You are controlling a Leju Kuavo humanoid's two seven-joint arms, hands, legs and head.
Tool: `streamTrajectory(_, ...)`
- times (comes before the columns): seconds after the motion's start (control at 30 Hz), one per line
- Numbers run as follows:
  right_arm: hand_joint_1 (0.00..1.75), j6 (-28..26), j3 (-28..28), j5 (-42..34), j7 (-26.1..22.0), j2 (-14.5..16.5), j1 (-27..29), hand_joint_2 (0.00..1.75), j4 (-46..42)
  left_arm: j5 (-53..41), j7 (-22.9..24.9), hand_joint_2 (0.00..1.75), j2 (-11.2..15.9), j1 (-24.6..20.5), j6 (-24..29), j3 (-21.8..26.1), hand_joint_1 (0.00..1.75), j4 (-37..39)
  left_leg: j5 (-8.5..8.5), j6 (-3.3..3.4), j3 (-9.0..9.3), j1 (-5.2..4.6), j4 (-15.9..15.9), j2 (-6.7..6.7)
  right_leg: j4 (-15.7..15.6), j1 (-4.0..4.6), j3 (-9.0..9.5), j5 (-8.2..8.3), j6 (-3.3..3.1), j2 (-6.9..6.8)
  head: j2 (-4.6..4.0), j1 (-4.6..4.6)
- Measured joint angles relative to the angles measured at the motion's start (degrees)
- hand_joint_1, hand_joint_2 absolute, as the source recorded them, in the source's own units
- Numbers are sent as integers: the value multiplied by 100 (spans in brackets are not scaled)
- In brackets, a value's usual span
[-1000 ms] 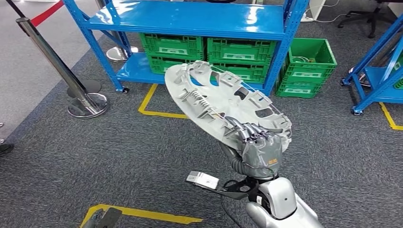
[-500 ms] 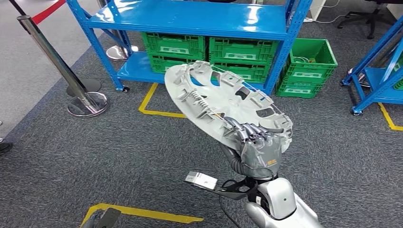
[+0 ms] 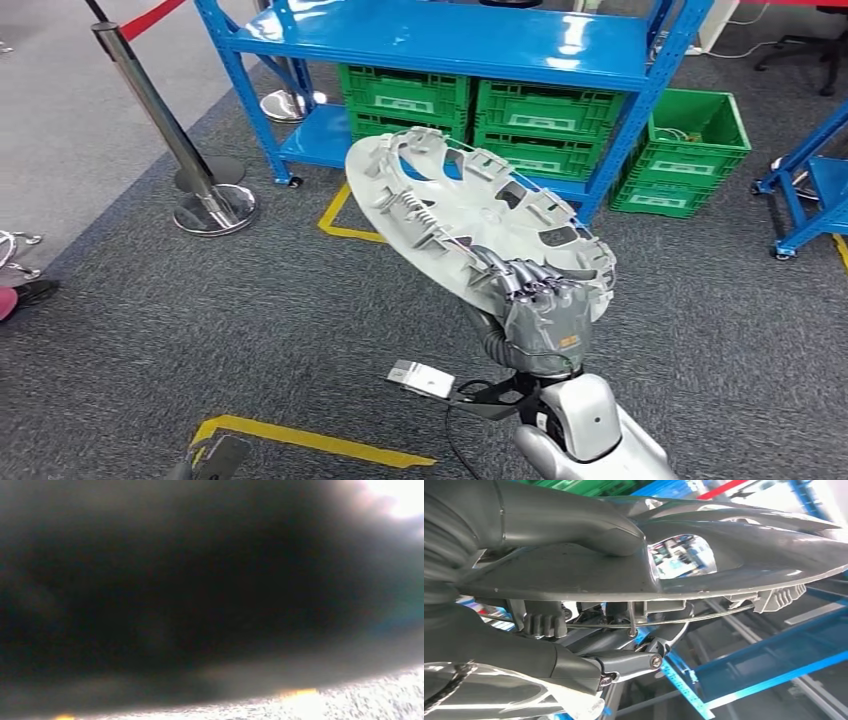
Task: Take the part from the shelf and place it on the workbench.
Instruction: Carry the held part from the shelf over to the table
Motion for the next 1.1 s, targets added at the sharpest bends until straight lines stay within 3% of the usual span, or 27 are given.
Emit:
streamTrajectory(0.03,175,0,1,0,0,0,-3,175,1,0,0,0,0,-5,0,4,0,0,18,-42,-32,1,12,-53,-127,-1,70,5,-24,61,0,0)
streamTrajectory(0.1,175,0,3,-1,3,1,-2,175,2,0,0,0,7,11,1,15,0,0,66,-117,-87,17,17,-153,-135,12,83,7,-98,7,0,-5)
streamTrajectory(0.17,175,0,0,-1,6,7,-3,175,1,-1,0,0,13,42,1,23,0,0,-17,-170,-157,21,126,-69,-147,6,75,37,-183,-110,0,-27)
streamTrajectory(0.23,175,0,-5,2,7,12,-6,175,0,-3,0,0,12,40,1,25,0,0,-348,-212,-387,16,659,177,-161,7,73,55,-251,-248,0,-66)
streamTrajectory(0.3,175,0,-10,3,7,13,-2,175,2,-4,0,0,10,30,1,25,0,0,-706,-245,-699,21,1430,309,-159,30,67,51,-276,-389,0,-85)
streamTrajectory(0.33,175,1,-10,3,7,13,1,175,4,-4,0,0,10,33,0,25,0,0,-769,-249,-775,23,1653,327,-158,40,66,48,-281,-459,0,-86)
streamTrajectory(0.37,175,1,-10,3,7,14,3,175,5,-4,0,0,11,39,-1,25,0,0,-729,-245,-751,22,1665,338,-157,49,66,45,-283,-525,0,-87)
streamTrajectory(0.43,175,1,-9,3,7,15,3,175,6,-4,0,0,13,42,-1,25,0,0,-407,-199,-393,9,1058,433,-157,68,80,33,-276,-652,0,-86)
streamTrajectory(0.5,175,-1,-11,4,7,15,-1,175,5,-5,-1,0,14,22,-2,25,0,0,-197,-127,-4,-52,340,655,-151,105,89,12,-245,-767,0,-85)
streamTrajectory(0.57,175,-3,-11,8,4,15,-7,175,4,-11,-1,0,14,8,-3,26,0,0,-202,-68,87,-102,108,734,-145,139,88,-8,-202,-880,0,-84)
streamTrajectory(0.63,175,-5,-8,14,-1,15,-14,175,4,-25,0,0,12,23,-5,28,0,0,-182,-8,64,-90,75,616,-136,137,84,-42,-150,-945,0,-86)
streamTrajectory(0.7,175,-8,-3,19,-4,15,-18,175,3,-46,0,0,7,27,-9,29,0,0,-148,59,62,-56,40,497,81,114,-22,-211,-101,-710,0,-74)
streamTrajectory(0.77,175,-10,5,27,-9,15,-18,175,5,-60,0,0,4,6,-14,29,0,0,-127,100,48,-39,32,369,780,97,-356,-565,-71,-386,0,-47)
streamTrajectory(0.83,175,-11,12,34,-13,15,-13,175,15,-62,0,0,2,-1,-22,30,0,0,-122,112,40,-43,35,222,1480,98,-713,-788,-59,-294,0,-38)
streamTrajectory(0.87,175,-11,14,35,-13,15,-11,175,22,-64,0,0,1,2,-30,30,0,0,-121,113,42,-44,37,143,1556,99,-774,-732,-61,-286,0,-38)
streamTrajectory(0.9,175,-11,15,38,-13,15,-8,175,28,-66,0,0,-1,5,-38,30,0,0,-121,112,48,-45,39,62,1393,98,-722,-565,-70,-274,0,-38)
streamTrajectory(0.93,175,-12,17,42,-13,15,-8,175,31,-68,0,0,-2,5,-49,30,0,0,-122,109,57,-44,43,-22,1026,94,-572,-318,-85,-225,0,-38)
streamTrajectory(1.0,175,-14,21,55,-16,15,-14,175,33,-72,1,0,-6,-7,-68,31,0,0,-115,80,36,-40,63,-178,269,59,-228,34,-128,66,0,-49)
streamTrajectory(1.07,175,-16,25,73,-21,15,-24,175,36,-74,1,0,-9,-16,-84,33,0,0,-82,11,-45,-15,87,-315,-40,44,-87,88,-165,264,0,-60)
streamTrajectory(1.1,175,-16,25,79,-19,15,-25,175,36,-74,1,0,-7,-12,-90,36,0,0,-60,-30,-82,-4,92,-386,-73,48,-77,87,-178,225,0,-63)
